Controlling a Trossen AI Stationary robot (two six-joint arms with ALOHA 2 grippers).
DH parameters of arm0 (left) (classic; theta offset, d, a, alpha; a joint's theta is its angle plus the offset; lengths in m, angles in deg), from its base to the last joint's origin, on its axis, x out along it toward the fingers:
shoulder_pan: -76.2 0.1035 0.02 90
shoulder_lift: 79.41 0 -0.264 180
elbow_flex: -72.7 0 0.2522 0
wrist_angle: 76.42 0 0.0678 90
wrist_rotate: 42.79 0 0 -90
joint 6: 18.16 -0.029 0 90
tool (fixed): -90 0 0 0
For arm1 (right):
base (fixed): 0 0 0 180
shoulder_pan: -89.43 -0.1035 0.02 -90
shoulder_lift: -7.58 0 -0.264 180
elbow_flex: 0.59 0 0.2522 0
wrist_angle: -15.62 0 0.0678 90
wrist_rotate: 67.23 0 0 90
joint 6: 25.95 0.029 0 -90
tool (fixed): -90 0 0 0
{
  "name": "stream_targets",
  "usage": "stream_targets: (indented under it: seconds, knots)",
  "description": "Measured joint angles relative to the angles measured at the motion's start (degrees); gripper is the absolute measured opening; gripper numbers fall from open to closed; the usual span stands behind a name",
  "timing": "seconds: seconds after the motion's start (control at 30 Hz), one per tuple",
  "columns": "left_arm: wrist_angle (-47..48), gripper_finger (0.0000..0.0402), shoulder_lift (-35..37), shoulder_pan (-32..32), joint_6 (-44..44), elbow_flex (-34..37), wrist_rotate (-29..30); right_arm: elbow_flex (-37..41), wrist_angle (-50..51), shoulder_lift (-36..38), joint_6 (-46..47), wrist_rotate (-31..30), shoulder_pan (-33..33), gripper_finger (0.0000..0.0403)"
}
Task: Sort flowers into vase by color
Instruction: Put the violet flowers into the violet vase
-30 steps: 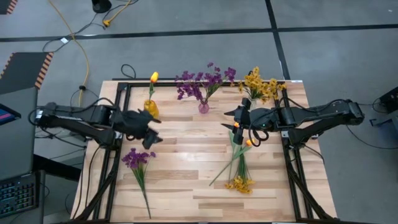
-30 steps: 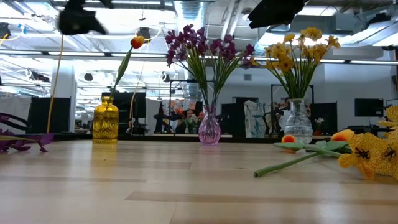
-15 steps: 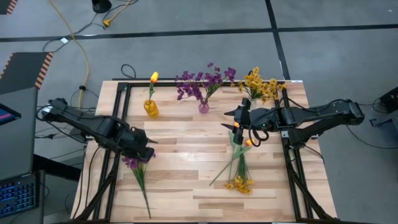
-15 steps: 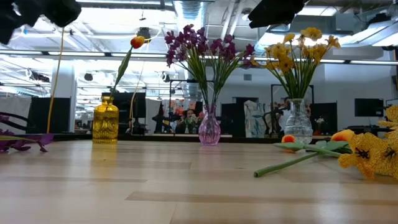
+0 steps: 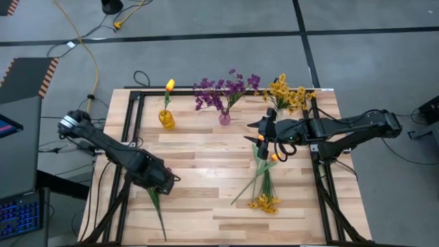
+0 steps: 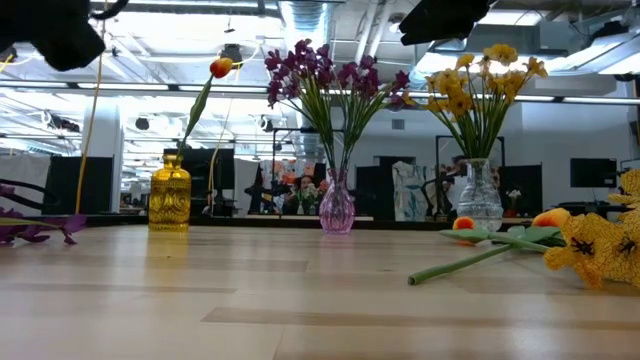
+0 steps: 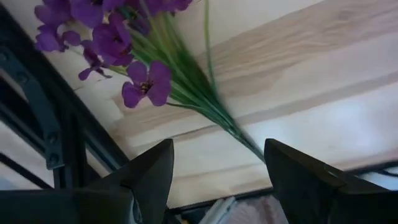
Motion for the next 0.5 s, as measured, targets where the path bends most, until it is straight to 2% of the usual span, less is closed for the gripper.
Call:
stream_targets:
  seconds: [0.5]
  knots:
    - [-3.3, 0.0237, -11.1, -6.0, 5.2, 0.0, 2.9, 0.0, 0.0, 0.0, 0.0, 0.0, 0.0, 0.0239]
